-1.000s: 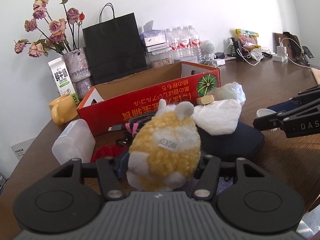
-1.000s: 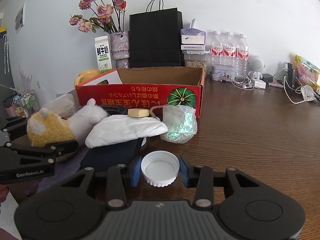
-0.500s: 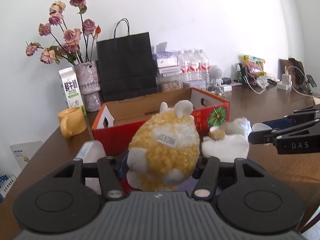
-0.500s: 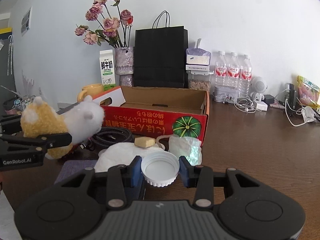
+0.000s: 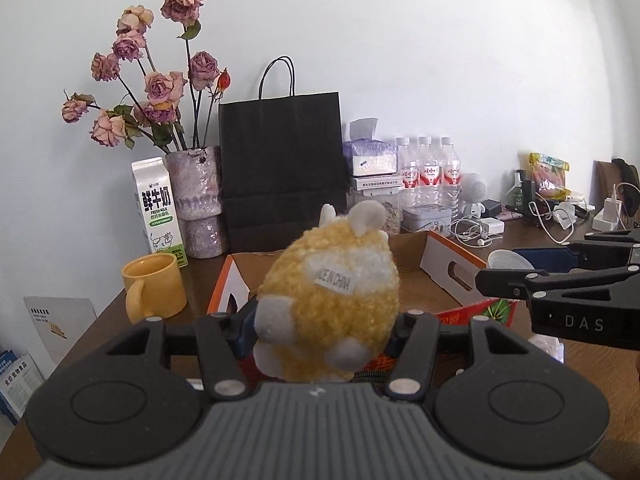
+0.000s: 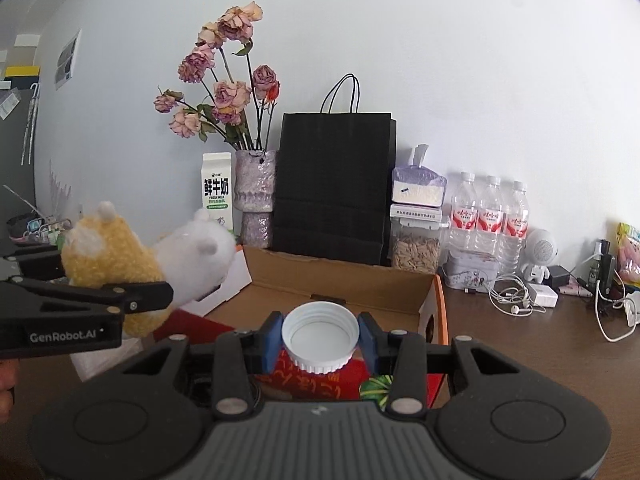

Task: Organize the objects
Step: 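Carry the cap and plush toy into the cardboard box and open both tools, then withdraw both tools from the box back over the table items, then close the right tool on the small yellow block while the left tool grasps the clear plastic container, then carry the yellow block and clear container into the box and open both tools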

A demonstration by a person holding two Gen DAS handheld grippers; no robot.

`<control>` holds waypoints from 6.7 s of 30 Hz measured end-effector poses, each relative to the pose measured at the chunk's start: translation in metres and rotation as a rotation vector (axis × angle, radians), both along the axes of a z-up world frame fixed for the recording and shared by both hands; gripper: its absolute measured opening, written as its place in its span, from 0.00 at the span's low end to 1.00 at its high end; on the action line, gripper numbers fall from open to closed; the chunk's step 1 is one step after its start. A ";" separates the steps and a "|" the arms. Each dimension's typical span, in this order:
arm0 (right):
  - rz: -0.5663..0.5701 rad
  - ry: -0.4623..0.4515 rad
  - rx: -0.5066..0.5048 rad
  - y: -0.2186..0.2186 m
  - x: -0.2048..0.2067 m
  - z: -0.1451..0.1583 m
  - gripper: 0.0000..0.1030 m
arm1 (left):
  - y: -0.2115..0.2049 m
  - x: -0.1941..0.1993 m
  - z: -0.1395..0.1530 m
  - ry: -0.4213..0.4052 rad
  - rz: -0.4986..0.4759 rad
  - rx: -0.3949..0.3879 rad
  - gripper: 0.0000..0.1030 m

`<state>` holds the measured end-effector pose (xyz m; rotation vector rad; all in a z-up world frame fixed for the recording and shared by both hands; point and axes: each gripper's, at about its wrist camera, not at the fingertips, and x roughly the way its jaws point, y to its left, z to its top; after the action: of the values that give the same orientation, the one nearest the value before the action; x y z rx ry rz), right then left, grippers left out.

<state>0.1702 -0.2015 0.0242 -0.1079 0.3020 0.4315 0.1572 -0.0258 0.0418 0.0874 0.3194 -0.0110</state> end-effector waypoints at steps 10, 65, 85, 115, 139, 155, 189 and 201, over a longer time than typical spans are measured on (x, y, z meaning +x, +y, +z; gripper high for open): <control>-0.021 0.083 0.005 0.013 0.083 -0.003 0.38 | 0.010 0.070 0.007 0.035 0.031 -0.053 0.56; -0.099 0.102 -0.040 0.010 0.100 -0.020 1.00 | 0.022 0.090 -0.004 0.124 0.143 -0.091 1.00; -0.056 0.091 -0.032 -0.005 0.003 -0.014 1.00 | 0.024 -0.006 0.003 0.134 0.111 -0.092 1.00; 0.011 0.177 -0.031 -0.009 -0.057 -0.044 0.89 | 0.048 -0.080 -0.035 0.211 0.122 -0.104 1.00; -0.003 0.258 0.024 -0.001 -0.005 -0.061 0.21 | 0.066 -0.059 -0.046 0.237 0.160 -0.128 1.00; 0.006 0.160 0.061 -0.008 -0.022 -0.044 0.21 | 0.080 -0.022 -0.044 0.217 0.249 -0.077 1.00; -0.038 0.119 0.068 -0.016 -0.015 -0.033 0.21 | 0.083 -0.009 -0.028 0.126 0.238 -0.140 0.41; -0.013 0.047 0.056 -0.003 0.003 -0.013 0.21 | 0.046 0.008 0.008 0.023 0.131 -0.149 0.42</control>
<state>0.1734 -0.2046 0.0116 -0.0409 0.3363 0.4297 0.1654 0.0204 0.0503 -0.0814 0.3461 0.0936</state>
